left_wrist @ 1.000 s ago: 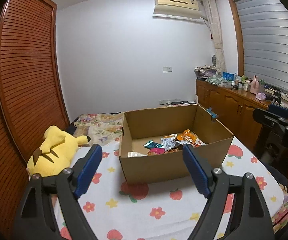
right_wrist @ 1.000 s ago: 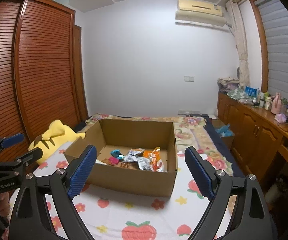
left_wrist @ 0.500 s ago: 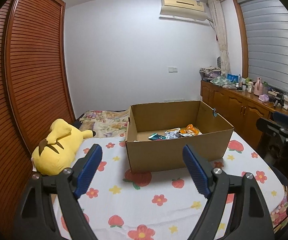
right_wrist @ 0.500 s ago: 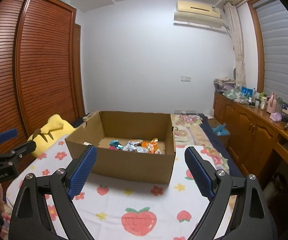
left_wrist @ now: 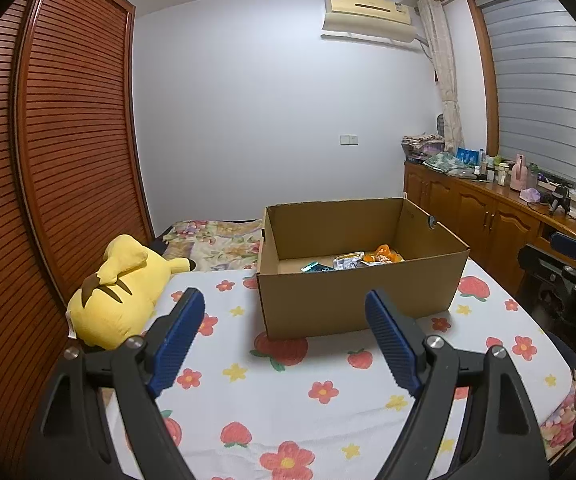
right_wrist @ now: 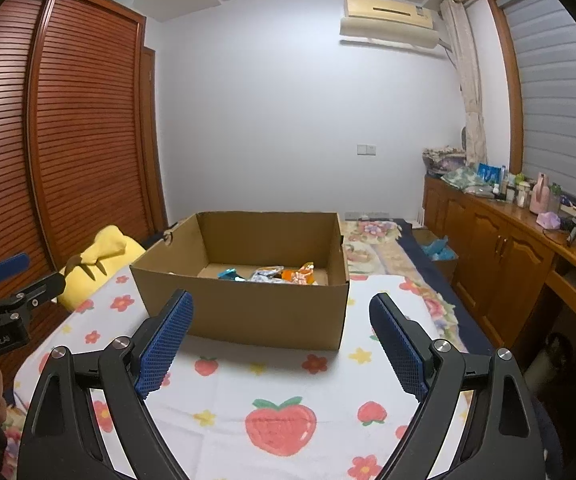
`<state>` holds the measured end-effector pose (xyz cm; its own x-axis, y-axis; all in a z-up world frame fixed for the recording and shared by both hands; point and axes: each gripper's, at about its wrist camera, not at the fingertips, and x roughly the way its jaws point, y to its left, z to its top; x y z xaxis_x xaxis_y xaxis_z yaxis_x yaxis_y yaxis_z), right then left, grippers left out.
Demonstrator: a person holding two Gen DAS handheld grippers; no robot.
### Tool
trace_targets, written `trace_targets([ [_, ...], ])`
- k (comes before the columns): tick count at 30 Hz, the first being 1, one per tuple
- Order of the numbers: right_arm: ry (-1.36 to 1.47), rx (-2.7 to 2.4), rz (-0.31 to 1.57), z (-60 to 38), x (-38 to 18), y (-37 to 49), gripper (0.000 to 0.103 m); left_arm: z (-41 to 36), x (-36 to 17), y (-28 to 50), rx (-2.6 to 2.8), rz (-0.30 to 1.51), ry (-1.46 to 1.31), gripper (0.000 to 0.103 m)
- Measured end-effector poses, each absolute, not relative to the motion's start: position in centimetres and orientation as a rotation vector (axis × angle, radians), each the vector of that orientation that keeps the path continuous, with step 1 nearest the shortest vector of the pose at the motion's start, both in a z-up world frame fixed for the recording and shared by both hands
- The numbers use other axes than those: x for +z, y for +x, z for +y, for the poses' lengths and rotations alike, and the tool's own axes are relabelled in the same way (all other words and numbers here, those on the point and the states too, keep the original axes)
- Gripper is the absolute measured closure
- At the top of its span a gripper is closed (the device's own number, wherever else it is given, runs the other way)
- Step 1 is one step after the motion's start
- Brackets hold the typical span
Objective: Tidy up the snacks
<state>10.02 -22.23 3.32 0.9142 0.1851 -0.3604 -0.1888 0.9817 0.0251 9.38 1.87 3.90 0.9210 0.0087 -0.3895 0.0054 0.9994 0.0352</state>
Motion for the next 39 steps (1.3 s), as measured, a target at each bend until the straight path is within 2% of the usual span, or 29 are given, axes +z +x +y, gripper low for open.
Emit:
trace_targets([
  [39,-0.016,0.196,0.369,-22.27,2.96,9.55,0.012,2.24,3.43,8.99,0.006,0.394,0.036,0.02],
])
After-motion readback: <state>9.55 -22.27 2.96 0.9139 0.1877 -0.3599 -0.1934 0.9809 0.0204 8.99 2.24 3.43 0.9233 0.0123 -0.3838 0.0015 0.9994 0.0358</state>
